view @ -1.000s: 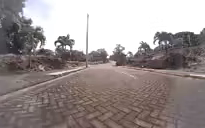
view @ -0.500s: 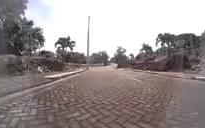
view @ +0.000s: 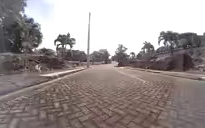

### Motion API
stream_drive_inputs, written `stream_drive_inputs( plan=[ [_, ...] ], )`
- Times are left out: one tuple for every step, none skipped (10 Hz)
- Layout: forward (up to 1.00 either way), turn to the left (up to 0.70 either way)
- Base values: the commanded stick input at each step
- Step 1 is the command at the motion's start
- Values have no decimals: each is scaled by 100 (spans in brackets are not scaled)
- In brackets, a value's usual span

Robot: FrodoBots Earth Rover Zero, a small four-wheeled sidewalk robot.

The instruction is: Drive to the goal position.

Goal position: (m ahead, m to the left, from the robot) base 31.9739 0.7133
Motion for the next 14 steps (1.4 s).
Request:
stream_drive_inputs(
  plan=[
    [70,0],
    [70,0],
    [70,0],
    [70,0],
    [70,0],
    [70,0],
    [70,0],
    [70,0],
    [70,0],
    [70,0],
    [70,0],
    [70,0],
    [70,0],
    [70,0]
  ],
)
